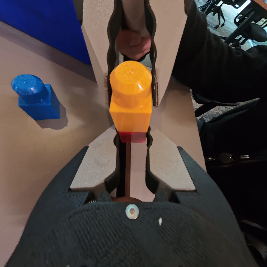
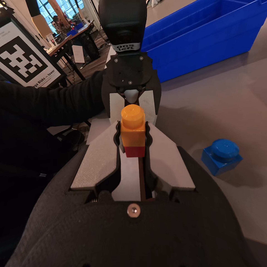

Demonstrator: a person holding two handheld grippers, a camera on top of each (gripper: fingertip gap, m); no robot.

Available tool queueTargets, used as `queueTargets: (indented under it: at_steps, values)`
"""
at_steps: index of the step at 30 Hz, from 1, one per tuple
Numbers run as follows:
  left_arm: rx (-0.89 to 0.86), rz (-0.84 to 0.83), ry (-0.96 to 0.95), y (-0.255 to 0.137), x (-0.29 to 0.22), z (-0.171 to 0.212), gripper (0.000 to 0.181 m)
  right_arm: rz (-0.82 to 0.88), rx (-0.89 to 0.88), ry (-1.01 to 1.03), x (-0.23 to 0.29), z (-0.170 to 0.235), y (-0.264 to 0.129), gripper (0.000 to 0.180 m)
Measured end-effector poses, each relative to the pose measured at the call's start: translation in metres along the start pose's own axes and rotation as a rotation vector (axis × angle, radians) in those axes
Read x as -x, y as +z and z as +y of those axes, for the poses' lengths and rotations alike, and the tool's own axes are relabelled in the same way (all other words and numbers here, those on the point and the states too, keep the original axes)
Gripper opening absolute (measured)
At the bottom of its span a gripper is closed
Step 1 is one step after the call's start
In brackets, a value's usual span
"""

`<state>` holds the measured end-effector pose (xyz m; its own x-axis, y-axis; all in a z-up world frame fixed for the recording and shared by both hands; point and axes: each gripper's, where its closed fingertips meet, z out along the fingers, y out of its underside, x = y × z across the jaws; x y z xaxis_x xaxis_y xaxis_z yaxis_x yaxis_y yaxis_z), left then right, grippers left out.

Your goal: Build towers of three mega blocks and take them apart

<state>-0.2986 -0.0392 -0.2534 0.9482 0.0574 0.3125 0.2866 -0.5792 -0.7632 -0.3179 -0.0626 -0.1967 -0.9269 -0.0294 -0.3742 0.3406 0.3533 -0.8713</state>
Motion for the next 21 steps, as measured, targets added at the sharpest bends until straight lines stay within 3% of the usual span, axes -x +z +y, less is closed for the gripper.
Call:
queueTargets:
  at_steps: [13,21]
  values:
    - [-0.027,0.031,0.011,-0.003,-0.003,-0.002,0.034,-0.047,-0.042,0.003,0.003,-0.003,0.0,0.032]
    - [-0.04,-0.089,0.03,-0.006,0.015,-0.004,0.034,0.0,-0.098,0.023,-0.01,-0.009,0.003,0.039]
